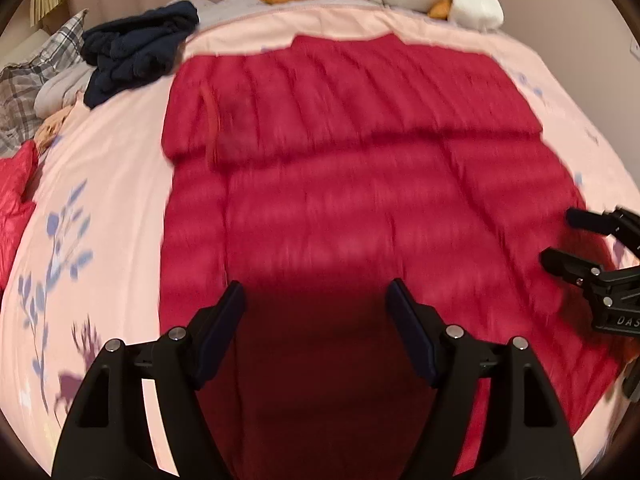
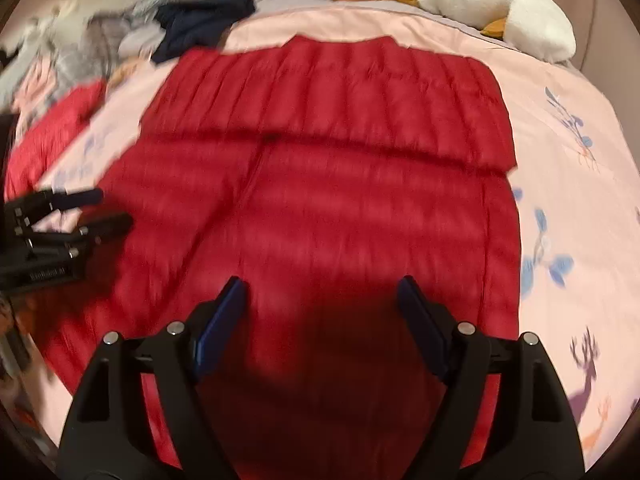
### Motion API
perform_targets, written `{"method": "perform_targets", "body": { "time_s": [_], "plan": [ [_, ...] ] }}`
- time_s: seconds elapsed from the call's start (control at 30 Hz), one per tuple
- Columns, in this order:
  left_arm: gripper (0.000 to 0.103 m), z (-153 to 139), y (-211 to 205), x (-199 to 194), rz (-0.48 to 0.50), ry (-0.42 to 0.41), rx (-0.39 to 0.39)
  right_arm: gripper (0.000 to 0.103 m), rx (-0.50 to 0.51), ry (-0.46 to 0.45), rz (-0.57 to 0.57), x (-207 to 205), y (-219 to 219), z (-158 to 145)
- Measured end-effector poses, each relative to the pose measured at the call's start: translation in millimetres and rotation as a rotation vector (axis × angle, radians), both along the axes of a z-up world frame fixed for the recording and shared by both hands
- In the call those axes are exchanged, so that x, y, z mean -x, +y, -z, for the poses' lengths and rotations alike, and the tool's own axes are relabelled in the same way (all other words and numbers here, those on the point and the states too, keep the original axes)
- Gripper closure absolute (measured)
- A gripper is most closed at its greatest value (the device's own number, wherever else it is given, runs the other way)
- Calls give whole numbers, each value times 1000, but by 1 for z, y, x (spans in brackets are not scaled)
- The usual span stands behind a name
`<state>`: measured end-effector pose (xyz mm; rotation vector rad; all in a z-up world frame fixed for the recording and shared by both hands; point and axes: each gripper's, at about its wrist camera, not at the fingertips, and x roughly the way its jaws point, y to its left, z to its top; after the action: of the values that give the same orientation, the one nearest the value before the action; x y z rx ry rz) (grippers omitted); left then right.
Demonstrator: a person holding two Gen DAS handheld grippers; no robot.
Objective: Fold large clothes
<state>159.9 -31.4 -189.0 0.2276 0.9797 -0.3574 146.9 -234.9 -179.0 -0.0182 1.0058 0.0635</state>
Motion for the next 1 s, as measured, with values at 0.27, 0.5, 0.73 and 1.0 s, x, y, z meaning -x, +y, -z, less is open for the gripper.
{"method": "perform_targets", "body": {
  "time_s": [0.27,0.5,0.73,1.0],
  "plan": [
    [28,4,28,40,-23,9,21,23,15,-4,63,55,-24,2],
    [20,-11,67,57,-115,14,84,23,-7,1,140,85,-51,-4],
    [18,-6,131,72,-250,122,248,17,-185,-9,277,120,-96,-13],
    [14,12,139,78,-230,222,428,14,-458,26,321,129,-116,5]
  ]
}}
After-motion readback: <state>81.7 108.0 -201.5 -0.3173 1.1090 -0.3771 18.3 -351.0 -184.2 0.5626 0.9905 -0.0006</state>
